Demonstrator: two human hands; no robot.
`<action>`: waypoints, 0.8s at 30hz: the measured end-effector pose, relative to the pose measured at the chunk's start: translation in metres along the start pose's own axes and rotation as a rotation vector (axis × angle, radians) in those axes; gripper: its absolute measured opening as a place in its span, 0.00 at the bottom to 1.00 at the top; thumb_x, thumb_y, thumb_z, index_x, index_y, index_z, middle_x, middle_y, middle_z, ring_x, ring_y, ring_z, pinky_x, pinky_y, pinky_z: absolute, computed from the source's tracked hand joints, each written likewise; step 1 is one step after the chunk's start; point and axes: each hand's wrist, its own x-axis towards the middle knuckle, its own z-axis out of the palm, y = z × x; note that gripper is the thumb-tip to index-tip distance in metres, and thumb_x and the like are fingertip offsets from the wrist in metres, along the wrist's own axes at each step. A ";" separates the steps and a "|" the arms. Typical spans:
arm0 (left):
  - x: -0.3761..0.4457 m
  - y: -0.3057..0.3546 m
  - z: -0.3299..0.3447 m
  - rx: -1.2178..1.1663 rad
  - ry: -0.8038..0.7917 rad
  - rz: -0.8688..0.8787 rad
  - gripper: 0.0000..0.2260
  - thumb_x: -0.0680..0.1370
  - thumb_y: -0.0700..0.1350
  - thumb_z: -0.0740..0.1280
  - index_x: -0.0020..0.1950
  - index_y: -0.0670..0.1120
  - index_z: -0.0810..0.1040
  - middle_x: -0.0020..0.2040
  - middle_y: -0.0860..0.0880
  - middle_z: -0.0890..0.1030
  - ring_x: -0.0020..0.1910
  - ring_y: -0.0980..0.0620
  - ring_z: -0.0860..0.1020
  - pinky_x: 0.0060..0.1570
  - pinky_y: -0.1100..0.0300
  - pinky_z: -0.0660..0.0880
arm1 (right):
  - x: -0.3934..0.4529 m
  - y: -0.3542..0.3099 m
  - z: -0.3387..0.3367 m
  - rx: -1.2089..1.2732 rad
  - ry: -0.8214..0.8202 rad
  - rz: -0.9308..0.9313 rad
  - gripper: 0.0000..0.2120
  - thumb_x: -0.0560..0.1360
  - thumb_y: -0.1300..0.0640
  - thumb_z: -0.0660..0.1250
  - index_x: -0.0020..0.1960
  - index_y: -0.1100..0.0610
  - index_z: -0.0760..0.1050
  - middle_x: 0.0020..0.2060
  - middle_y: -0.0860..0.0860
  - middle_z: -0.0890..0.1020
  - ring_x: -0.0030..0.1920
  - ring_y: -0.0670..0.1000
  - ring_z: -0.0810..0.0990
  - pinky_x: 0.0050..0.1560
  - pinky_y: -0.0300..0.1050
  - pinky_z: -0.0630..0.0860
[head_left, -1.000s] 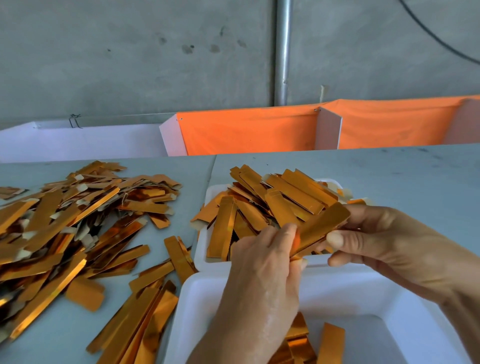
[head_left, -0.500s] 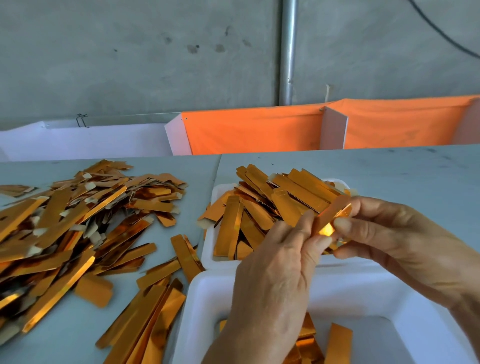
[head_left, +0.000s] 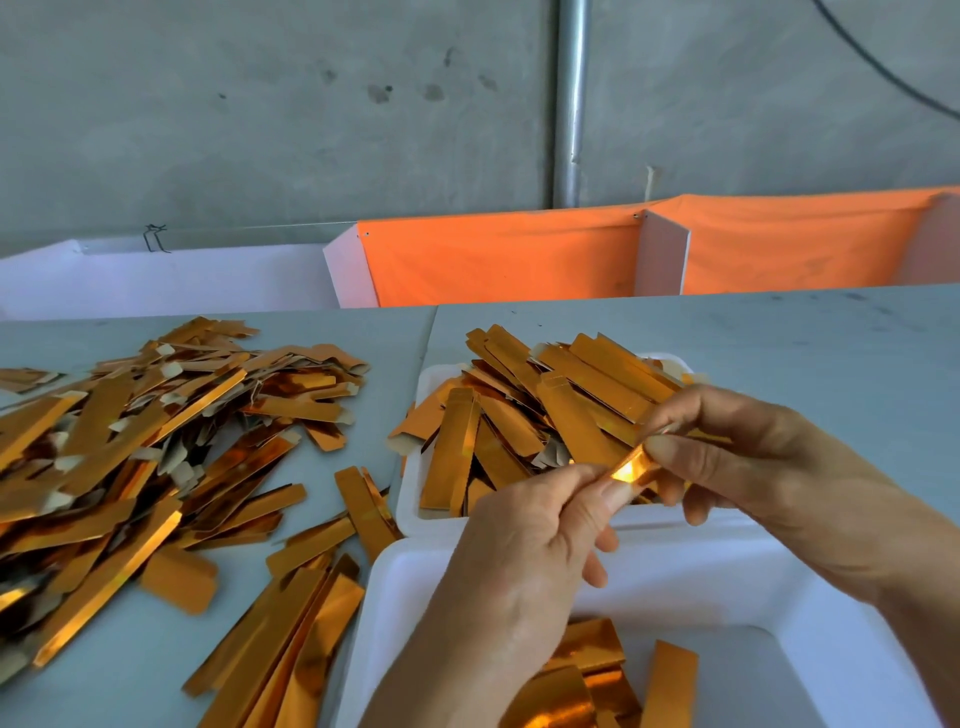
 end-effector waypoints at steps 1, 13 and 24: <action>0.000 -0.001 0.000 0.030 -0.019 0.002 0.23 0.71 0.65 0.50 0.56 0.59 0.76 0.40 0.58 0.80 0.38 0.64 0.79 0.42 0.71 0.74 | 0.000 0.000 0.000 -0.007 -0.002 0.018 0.09 0.66 0.49 0.69 0.41 0.53 0.81 0.34 0.52 0.81 0.35 0.49 0.80 0.34 0.38 0.77; 0.004 0.007 0.007 0.697 0.189 0.250 0.25 0.68 0.45 0.77 0.64 0.49 0.77 0.45 0.53 0.82 0.40 0.56 0.79 0.35 0.65 0.76 | 0.003 0.004 0.005 0.081 0.072 0.180 0.08 0.67 0.52 0.69 0.40 0.58 0.80 0.31 0.53 0.79 0.32 0.50 0.79 0.33 0.38 0.77; 0.003 0.002 0.010 0.756 0.213 0.319 0.25 0.61 0.47 0.80 0.56 0.45 0.81 0.42 0.51 0.81 0.39 0.53 0.79 0.35 0.61 0.78 | 0.002 0.005 0.003 0.395 0.025 0.327 0.07 0.66 0.55 0.70 0.38 0.59 0.79 0.30 0.58 0.76 0.25 0.49 0.74 0.24 0.37 0.74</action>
